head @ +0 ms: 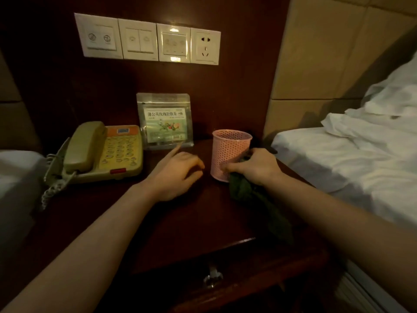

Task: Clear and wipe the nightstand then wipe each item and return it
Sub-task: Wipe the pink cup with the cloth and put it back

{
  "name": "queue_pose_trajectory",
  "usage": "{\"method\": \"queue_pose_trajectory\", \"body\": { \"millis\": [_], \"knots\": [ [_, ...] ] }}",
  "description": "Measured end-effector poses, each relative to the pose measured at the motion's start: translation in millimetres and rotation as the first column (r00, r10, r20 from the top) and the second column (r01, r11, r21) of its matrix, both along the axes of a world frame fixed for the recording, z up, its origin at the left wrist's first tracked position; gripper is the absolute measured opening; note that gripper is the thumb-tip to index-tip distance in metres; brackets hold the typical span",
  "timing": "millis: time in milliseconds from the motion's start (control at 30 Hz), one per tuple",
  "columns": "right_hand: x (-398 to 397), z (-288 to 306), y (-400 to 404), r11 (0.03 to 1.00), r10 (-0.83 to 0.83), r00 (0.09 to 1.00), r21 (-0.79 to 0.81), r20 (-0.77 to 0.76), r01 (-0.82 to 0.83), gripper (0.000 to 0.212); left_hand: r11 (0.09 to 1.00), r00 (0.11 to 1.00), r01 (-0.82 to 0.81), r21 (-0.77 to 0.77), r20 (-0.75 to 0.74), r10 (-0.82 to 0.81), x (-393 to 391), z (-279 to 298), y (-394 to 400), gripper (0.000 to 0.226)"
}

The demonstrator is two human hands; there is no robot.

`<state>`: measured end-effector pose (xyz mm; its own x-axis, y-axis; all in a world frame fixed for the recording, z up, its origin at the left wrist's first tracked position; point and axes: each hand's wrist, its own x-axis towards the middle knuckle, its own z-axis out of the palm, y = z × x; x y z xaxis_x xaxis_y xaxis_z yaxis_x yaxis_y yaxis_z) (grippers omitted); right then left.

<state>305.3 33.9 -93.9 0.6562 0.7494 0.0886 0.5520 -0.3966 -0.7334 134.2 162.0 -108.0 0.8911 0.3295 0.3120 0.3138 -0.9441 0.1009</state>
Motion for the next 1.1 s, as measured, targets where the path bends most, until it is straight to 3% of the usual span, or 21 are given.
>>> {"method": "queue_pose_trajectory", "body": {
  "millis": [133, 367, 600, 900, 1000, 1100],
  "knots": [
    [16, -1, 47, 0.997, -0.06, 0.995, -0.046, 0.074, 0.064, 0.057, 0.994, 0.991, -0.07, 0.082, -0.112, 0.079, 8, -5, 13, 0.029],
    [26, -6, 129, 0.979, -0.17, 0.954, -0.071, 0.245, 0.192, 0.046, 0.98, 0.995, -0.061, 0.19, -0.061, 0.074, 16, -12, 16, 0.033],
    [21, -21, 160, 0.959, -0.268, 0.852, 0.041, 0.449, 0.28, 0.028, 0.976, 0.998, -0.048, 0.213, -0.018, 0.053, 17, -10, 18, 0.03],
    [-11, -29, 65, 0.996, -0.089, 0.744, 0.044, 0.663, 0.079, 0.03, 0.979, 0.988, -0.147, 0.141, -0.029, 0.153, 10, -2, 7, 0.023],
    [-23, -27, 17, 0.999, -0.009, 0.737, -0.027, 0.676, 0.037, 0.032, 0.962, 0.97, -0.241, 0.126, 0.055, 0.236, 3, 3, -10, 0.023],
    [-39, -27, -41, 0.998, 0.047, 0.793, -0.063, 0.607, -0.011, 0.03, 0.966, 0.955, -0.233, 0.111, 0.214, 0.206, -7, -4, -53, 0.022]
  ]
}}
